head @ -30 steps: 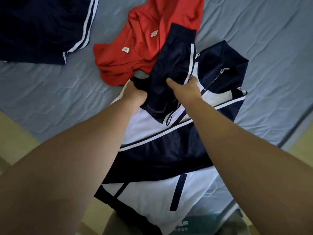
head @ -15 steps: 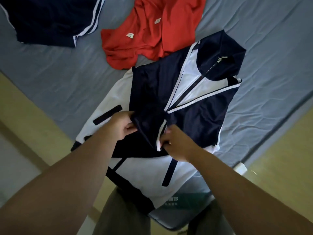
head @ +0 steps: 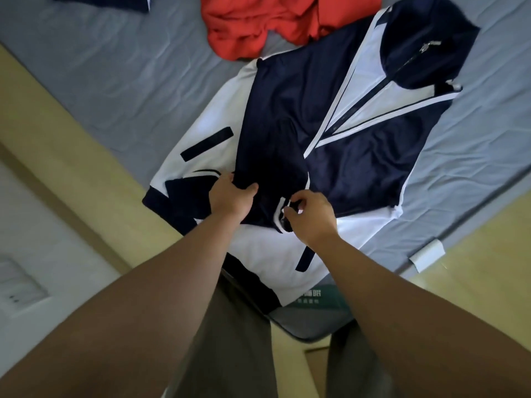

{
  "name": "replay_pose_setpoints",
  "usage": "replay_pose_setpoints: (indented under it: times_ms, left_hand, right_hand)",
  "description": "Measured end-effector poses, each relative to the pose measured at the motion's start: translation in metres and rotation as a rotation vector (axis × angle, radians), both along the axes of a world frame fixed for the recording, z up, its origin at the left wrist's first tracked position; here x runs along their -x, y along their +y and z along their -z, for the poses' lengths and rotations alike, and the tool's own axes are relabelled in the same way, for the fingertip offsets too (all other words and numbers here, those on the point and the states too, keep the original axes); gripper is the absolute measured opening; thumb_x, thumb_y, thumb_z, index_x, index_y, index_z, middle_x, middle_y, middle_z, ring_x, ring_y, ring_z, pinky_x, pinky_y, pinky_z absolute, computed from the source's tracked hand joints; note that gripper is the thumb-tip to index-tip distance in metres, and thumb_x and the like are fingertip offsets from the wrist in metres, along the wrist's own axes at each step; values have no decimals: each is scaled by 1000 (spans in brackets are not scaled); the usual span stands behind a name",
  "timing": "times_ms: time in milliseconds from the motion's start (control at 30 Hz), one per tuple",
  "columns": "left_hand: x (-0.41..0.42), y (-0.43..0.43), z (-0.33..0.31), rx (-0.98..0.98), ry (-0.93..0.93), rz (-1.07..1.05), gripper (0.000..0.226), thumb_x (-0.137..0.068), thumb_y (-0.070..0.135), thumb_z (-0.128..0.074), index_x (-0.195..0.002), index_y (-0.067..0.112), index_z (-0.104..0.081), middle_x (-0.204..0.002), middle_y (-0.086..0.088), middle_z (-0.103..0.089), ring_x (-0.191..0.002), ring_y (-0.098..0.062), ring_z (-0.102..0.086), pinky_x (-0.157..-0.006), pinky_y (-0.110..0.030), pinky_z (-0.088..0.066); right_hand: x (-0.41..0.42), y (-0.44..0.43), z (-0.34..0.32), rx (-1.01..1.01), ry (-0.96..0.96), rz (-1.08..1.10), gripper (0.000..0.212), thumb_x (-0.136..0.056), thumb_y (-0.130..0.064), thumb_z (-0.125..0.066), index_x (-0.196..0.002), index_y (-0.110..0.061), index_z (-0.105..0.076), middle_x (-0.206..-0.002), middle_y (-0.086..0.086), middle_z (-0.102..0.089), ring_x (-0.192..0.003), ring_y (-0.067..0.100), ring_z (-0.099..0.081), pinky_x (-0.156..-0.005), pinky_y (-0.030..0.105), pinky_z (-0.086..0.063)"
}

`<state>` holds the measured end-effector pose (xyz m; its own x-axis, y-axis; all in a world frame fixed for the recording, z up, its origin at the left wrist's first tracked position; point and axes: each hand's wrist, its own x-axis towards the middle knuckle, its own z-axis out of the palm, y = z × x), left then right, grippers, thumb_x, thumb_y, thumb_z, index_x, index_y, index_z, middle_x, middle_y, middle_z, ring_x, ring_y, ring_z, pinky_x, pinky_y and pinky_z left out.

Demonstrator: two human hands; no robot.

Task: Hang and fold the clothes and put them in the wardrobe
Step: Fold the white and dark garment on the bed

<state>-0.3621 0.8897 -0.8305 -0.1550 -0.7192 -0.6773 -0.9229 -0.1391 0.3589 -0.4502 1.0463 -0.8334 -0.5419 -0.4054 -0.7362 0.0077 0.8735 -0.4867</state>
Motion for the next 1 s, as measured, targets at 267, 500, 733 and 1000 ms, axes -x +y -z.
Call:
replay_pose_setpoints:
  times_ms: [267,500,733,1000]
  left_hand:
    - [-36,15,-8,76,9,-146,43,-79,27,-83,-103,22,-48,-96,6,-60,-67,2,-53,-40,-8,-37]
    - [-65,30,-5,-111,-15,-210,49,-77,18,-81,-111,17,-47,-94,3,-62,-76,-6,-58,-57,-13,-41]
    - [-82,22,-13,-345,123,-604,20,-96,26,-58,-87,11,-68,-67,-5,-73,-70,-29,-74,-81,-50,-61]
    - [-103,26,-22,-315,-153,98,35,-85,13,-67,-115,10,-50,-106,-8,-63,-100,-27,-63,-75,-30,-48]
  right_hand:
    - [-18,3,-9,66,-264,349,50,-84,-51,-74,-122,-27,-51,-89,-13,-71,-91,10,-68,-80,28,-53]
    - [-10,-38,-14,35,-522,779,30,-81,-4,-70,-101,-25,-61,-65,-5,-58,-49,8,-51,-43,21,-36]
    - [-37,-2,-38,173,-201,-318,43,-80,14,-54,-92,-18,-80,-96,3,-55,-79,20,-58,-78,25,-49]
    - [-77,16,-33,-176,-375,-705,53,-84,1,-50,-128,-23,-70,-139,6,-54,-125,24,-53,-108,26,-38]
